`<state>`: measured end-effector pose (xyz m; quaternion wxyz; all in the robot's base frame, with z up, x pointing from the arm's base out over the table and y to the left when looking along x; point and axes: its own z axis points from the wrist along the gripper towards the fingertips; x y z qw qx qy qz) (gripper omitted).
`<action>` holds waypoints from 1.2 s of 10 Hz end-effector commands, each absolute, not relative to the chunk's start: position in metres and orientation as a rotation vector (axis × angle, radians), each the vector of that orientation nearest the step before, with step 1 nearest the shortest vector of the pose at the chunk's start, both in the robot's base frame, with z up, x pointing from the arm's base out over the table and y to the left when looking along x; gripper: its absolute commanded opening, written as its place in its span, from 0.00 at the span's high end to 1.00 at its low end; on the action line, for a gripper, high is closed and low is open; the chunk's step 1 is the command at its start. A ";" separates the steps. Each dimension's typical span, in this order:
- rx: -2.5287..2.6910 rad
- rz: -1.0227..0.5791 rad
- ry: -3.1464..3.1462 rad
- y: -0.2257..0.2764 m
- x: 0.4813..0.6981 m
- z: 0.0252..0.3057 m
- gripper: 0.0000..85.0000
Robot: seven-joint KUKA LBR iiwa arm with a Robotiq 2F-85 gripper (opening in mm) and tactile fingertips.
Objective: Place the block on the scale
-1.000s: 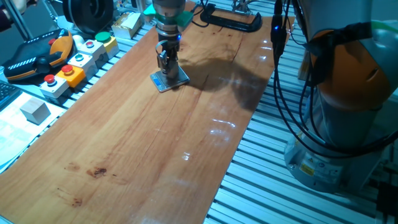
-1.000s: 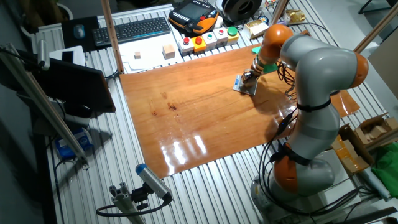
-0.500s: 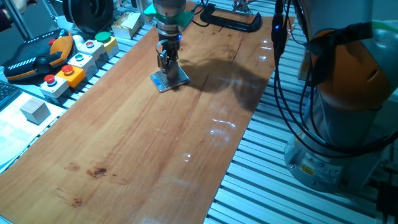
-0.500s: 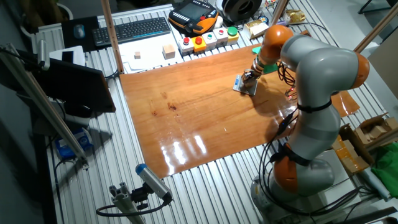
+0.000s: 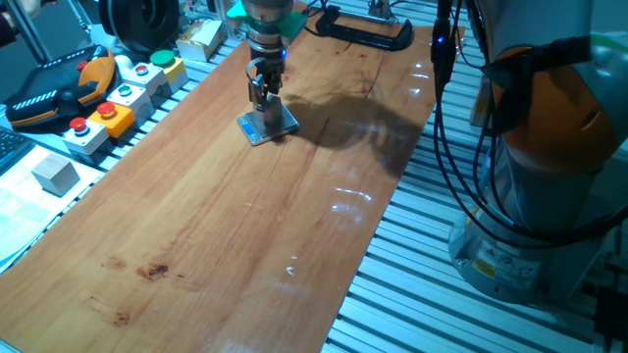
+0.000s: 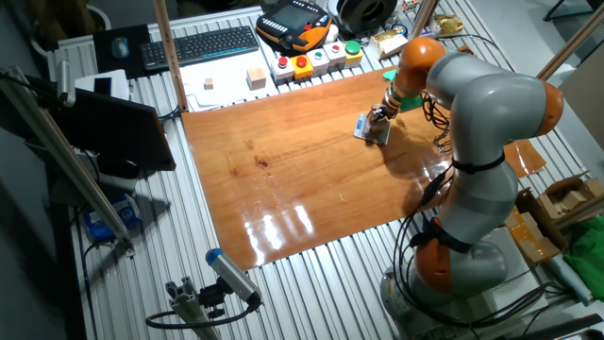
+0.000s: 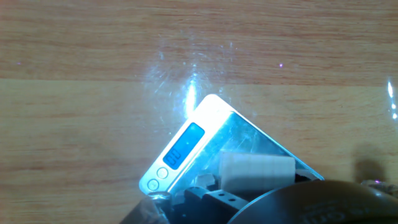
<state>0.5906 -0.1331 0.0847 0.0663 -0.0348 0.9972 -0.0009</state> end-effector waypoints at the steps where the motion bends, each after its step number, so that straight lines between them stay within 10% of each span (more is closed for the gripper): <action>1: -0.103 -0.006 3.012 -0.133 0.590 0.090 0.22; 12: 0.042 0.006 3.087 -0.066 0.563 0.154 0.62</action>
